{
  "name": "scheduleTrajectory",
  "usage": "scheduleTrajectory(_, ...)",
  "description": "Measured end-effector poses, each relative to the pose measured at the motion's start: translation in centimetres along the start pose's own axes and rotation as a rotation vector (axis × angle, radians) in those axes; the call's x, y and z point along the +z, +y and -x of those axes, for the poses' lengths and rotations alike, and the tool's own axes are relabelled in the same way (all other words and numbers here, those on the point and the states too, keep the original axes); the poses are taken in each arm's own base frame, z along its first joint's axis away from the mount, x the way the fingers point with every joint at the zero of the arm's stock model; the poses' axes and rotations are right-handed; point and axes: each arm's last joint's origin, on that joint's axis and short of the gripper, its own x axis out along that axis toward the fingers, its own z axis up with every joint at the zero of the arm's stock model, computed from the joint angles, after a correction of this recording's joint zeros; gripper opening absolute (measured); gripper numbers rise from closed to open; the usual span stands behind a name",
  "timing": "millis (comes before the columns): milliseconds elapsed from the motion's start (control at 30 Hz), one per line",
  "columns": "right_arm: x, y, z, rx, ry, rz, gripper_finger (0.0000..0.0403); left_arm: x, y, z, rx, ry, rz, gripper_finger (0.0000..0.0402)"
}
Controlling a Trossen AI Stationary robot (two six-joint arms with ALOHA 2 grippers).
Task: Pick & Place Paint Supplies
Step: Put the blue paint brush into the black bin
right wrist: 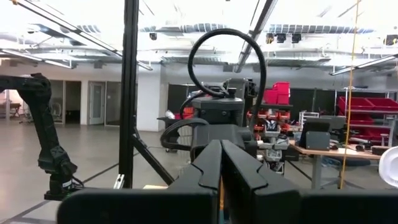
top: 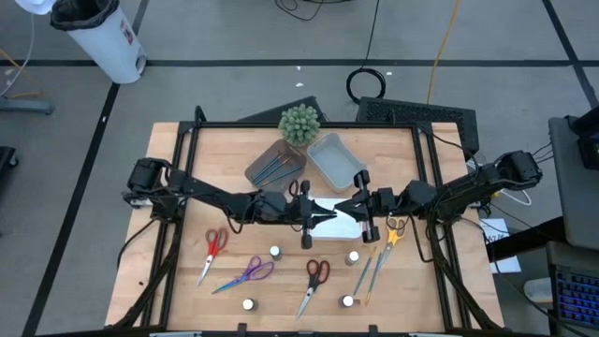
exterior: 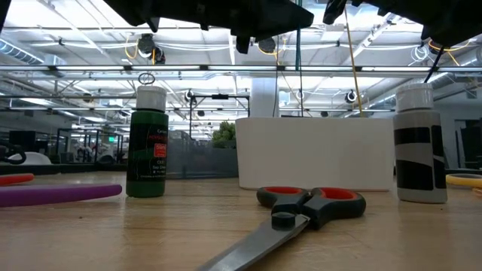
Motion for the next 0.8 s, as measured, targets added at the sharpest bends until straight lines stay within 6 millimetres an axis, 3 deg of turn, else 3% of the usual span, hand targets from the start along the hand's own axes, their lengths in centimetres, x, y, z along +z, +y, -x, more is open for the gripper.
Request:
scheduleTrajectory(200, 0.1, -0.1, 0.2, -0.026, 0.049, 0.003, 0.0017, 3.1, 0.5, 2.4, -0.037, 0.026, -0.049, 0.0025)
scheduleTrajectory(433, 1.1, -0.4, 1.5, -0.076, 0.182, -0.019, 0.0098, 7.0, 1.7, 7.4, -0.027, -0.012, -0.084, 0.0016)
scheduleTrajectory(600, 2.0, -0.6, 3.1, -0.078, 0.29, -0.061, 0.0137, 6.0, 2.3, 11.3, -0.002, -0.038, -0.069, 0.001)
scheduleTrajectory(800, 2.5, -0.8, 4.9, -0.071, 0.42, -0.034, 0.0144, 3.5, 3.4, 16.0, 0.148, -0.074, -0.033, 0.001)
